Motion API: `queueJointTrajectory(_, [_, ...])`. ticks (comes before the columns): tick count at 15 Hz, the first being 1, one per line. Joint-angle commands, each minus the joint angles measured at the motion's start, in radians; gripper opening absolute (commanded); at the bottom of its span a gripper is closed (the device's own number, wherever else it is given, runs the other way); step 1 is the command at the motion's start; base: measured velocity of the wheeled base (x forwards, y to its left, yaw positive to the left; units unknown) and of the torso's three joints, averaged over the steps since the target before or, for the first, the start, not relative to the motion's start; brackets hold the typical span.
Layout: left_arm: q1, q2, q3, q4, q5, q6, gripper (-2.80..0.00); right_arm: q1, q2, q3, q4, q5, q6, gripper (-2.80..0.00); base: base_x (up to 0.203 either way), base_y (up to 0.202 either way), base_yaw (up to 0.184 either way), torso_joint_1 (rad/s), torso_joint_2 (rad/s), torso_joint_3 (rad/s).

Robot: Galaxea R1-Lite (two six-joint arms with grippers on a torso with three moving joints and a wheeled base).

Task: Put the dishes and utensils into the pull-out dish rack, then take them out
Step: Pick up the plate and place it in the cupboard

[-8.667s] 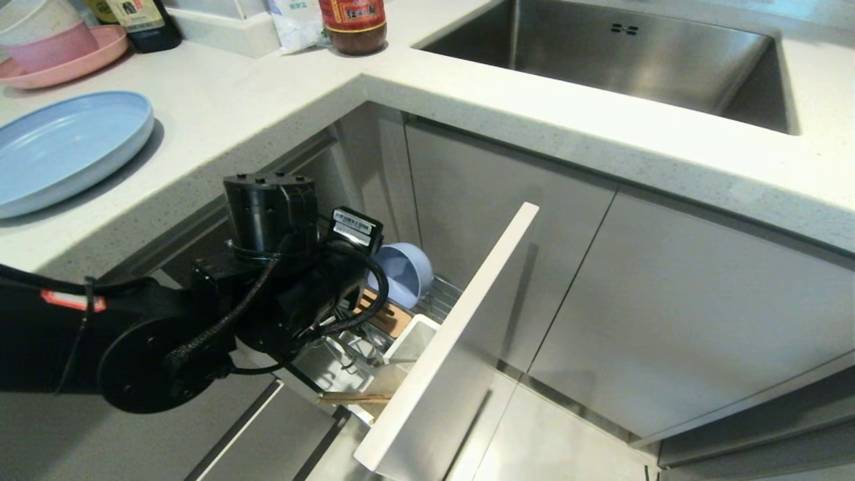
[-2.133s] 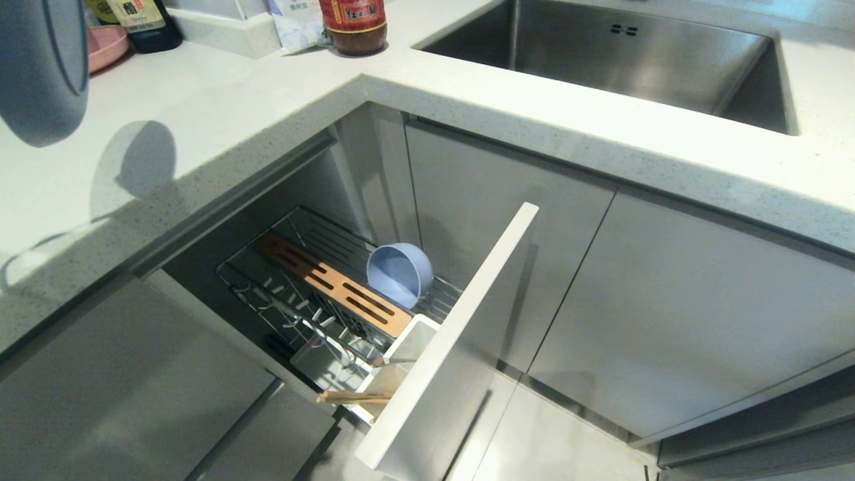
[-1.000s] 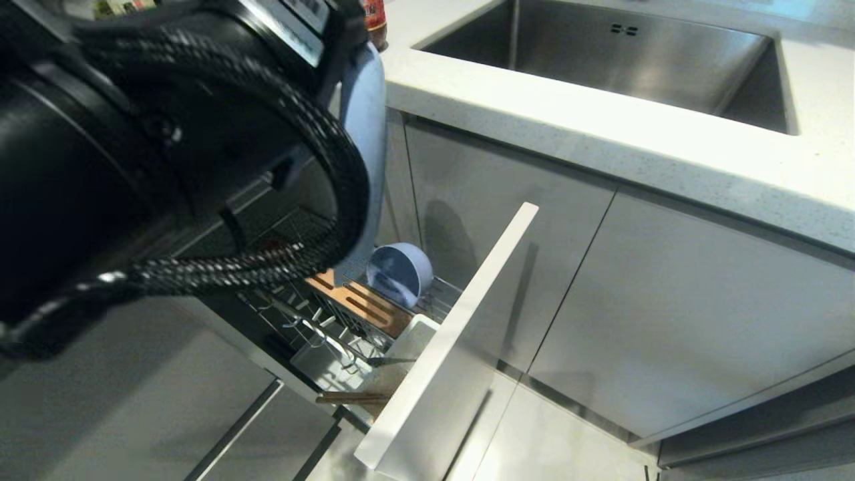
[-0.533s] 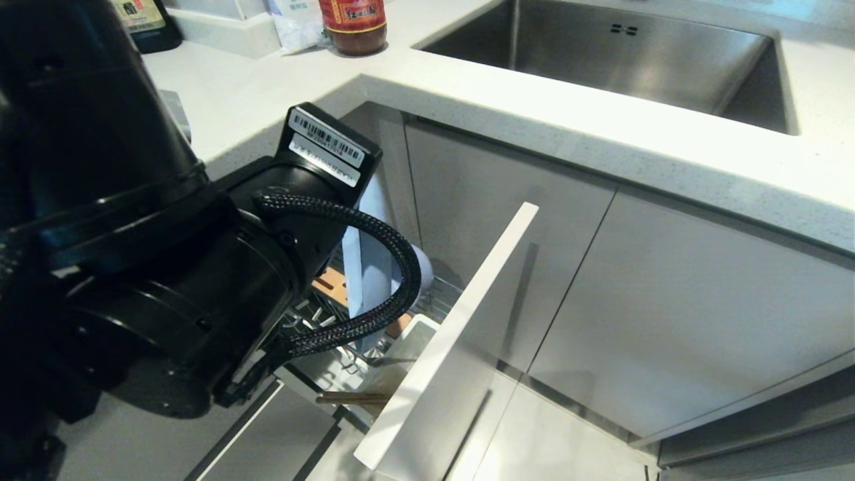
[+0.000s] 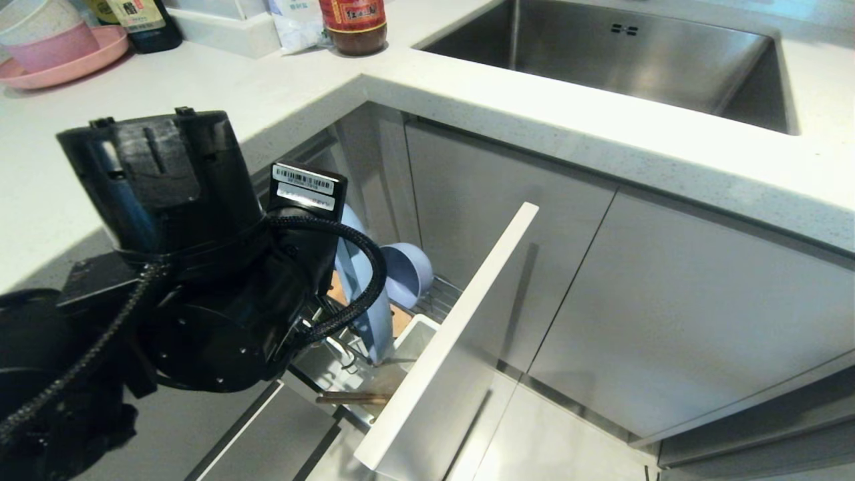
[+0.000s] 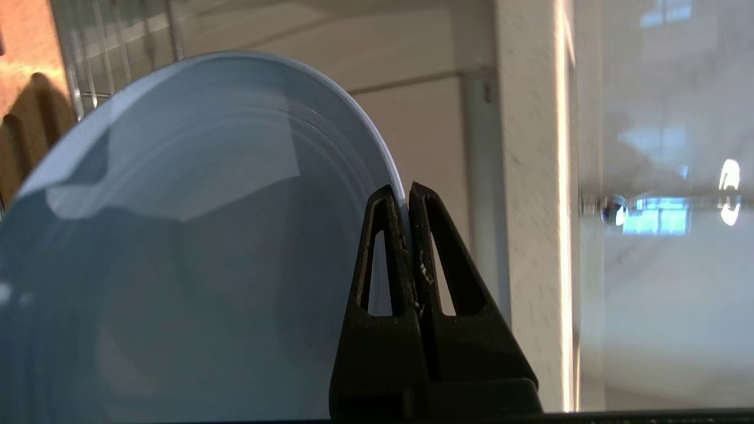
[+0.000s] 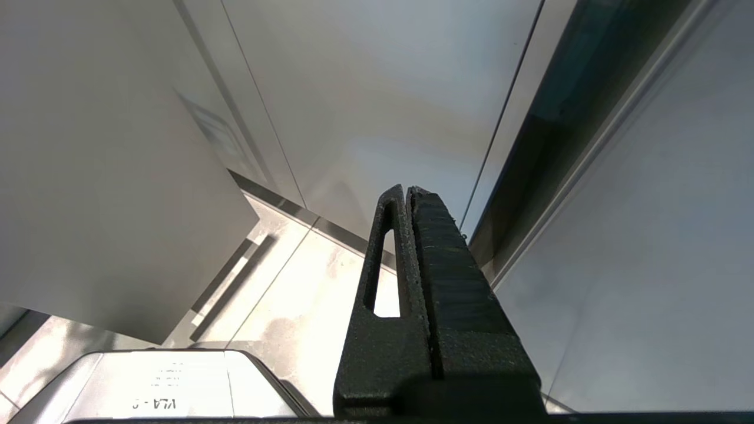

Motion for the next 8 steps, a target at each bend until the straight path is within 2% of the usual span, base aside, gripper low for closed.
queueJointTrajectory(1, [0.025, 0.032, 0.001, -0.004, 0.005, -0.035, -2.80, 0.000, -0.003, 0.002, 0.000, 0.000, -0.001, -2.80, 0.000, 0.000, 0.000, 0.000, 0.00, 0.000])
queueJointTrajectory(8, [0.082, 0.070, 0.003, -0.004, 0.017, -0.091, -2.80, 0.000, -0.002, 0.002, 0.001, 0.000, 0.000, -2.80, 0.000, 0.000, 0.000, 0.000, 0.00, 0.000])
